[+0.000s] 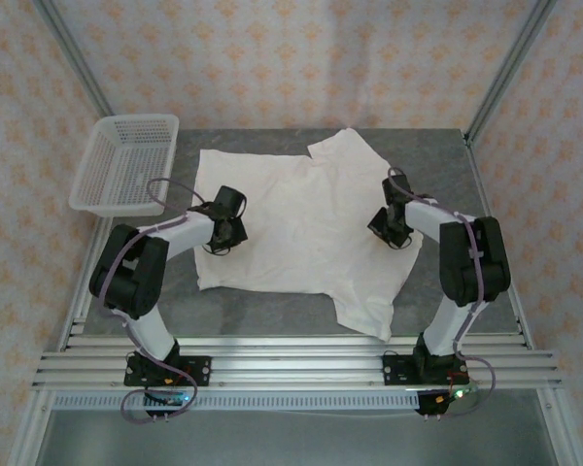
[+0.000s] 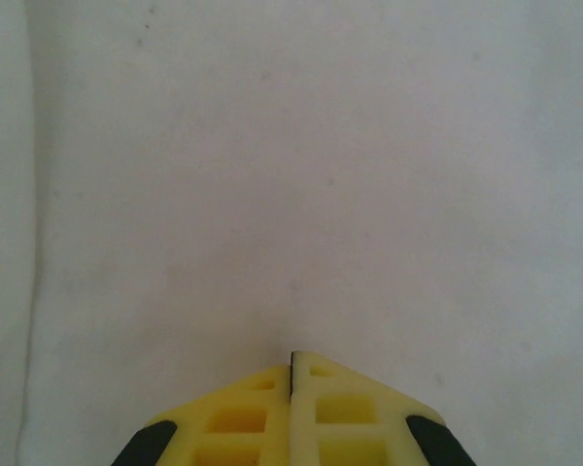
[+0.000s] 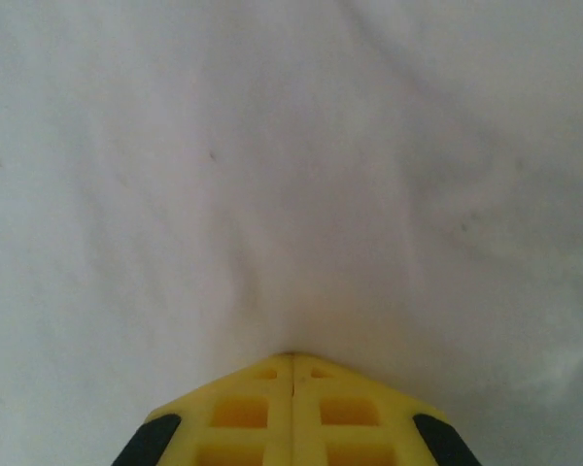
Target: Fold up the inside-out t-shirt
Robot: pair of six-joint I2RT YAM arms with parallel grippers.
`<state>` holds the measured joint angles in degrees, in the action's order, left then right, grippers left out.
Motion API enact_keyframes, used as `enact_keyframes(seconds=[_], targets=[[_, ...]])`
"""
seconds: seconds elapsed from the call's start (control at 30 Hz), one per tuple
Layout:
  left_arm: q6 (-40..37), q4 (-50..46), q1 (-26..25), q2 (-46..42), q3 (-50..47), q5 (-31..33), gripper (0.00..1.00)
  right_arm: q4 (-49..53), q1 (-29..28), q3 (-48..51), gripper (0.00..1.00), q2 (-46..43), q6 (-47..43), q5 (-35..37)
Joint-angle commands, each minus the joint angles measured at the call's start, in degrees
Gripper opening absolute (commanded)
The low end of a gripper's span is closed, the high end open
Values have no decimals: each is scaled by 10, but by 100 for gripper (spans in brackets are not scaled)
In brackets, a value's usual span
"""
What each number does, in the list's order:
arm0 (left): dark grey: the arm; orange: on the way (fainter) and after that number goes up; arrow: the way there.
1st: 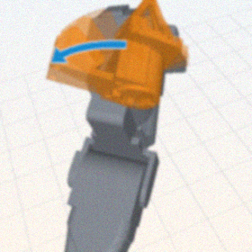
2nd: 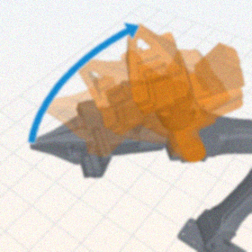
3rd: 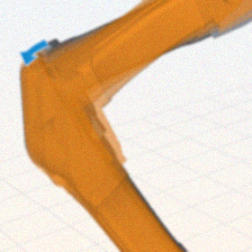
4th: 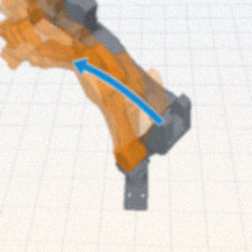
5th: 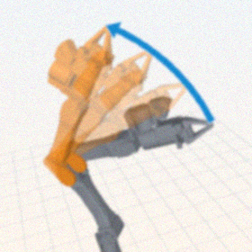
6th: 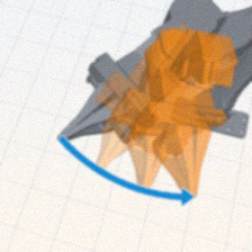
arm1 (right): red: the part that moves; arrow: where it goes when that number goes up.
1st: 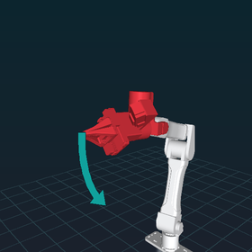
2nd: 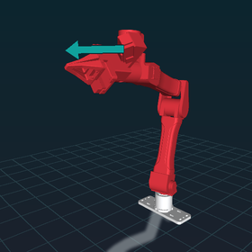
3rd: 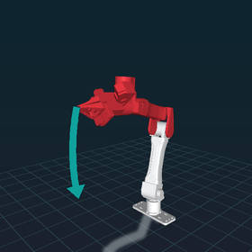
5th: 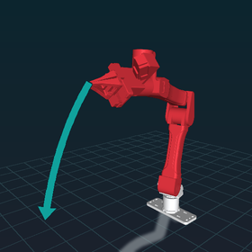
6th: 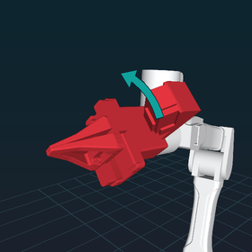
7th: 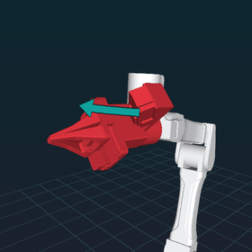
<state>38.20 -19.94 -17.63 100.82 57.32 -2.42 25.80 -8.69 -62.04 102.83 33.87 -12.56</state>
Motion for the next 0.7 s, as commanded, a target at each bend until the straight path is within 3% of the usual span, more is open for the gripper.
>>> enact_keyframes(seconds=[0.0, 0.07, 0.13, 0.27, 0.33, 0.47, 0.67], targets=[[27, 42, 17, 29, 31, 42, 0, -12, 1, -36, 0, 38, -3, 42], [21, 58, 31, 38, 45, 39, 4, -7, 3, -62, 0, 43, -12, 47], [12, 77, 48, 31, 50, 32, 14, 8, 7, -91, 0, 42, -19, 44], [-14, 73, 77, -44, 47, 1, 31, 41, 8, -120, 0, -13, -38, 35], [-31, 57, 78, -102, 35, -6, 38, 45, 8, -92, 8, -70, -37, 44], [-52, 25, 67, -232, -15, -61, 47, 51, 8, 38, 12, -233, 12, 68], [-73, -23, -5, -370, -90, -69, 54, 150, 5, 225, 47, -426, 50, 65]])
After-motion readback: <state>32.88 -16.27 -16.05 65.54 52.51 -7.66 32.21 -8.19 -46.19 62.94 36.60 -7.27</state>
